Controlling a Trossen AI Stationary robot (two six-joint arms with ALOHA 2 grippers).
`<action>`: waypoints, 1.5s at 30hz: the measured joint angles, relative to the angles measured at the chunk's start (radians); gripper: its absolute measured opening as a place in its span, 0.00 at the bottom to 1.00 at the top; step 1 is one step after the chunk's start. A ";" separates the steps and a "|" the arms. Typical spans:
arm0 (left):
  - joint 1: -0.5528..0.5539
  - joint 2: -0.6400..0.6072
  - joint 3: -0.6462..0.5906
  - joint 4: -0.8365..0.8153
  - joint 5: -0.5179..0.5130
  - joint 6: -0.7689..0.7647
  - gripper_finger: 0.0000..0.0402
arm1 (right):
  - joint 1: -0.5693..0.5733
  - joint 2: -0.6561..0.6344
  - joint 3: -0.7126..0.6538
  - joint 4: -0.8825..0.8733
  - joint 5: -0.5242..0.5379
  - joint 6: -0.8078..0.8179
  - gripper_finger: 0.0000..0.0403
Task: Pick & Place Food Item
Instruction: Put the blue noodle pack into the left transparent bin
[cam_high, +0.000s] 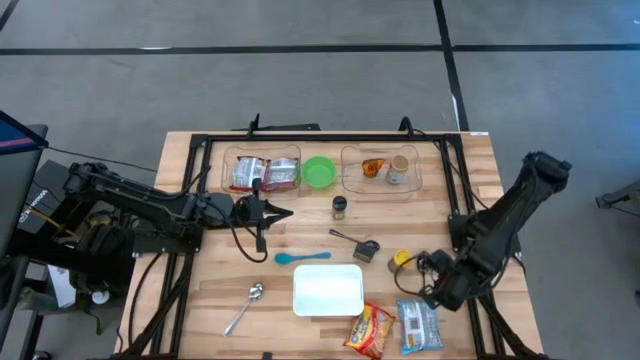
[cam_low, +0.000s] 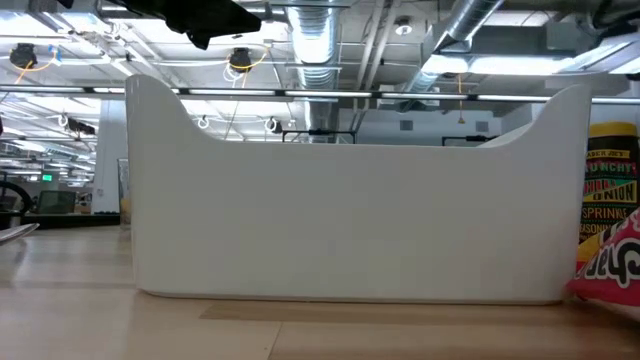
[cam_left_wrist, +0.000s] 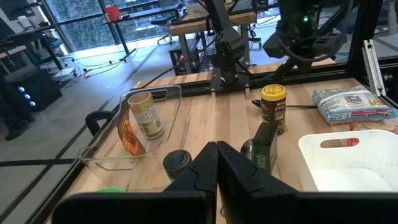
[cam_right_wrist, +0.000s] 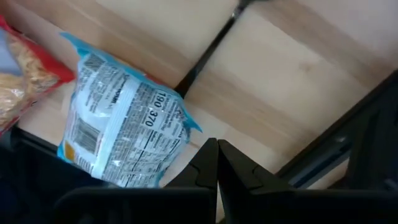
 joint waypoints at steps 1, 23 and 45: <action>0.000 0.000 0.000 0.000 0.000 0.000 0.00 | 0.008 0.007 0.000 0.012 0.000 0.021 0.00; 0.000 0.000 0.000 -0.001 0.000 -0.001 0.00 | 0.057 0.147 0.000 0.130 0.004 0.073 0.10; 0.000 0.000 0.000 -0.001 0.000 -0.009 0.00 | 0.059 0.147 -0.055 0.136 0.039 0.067 0.32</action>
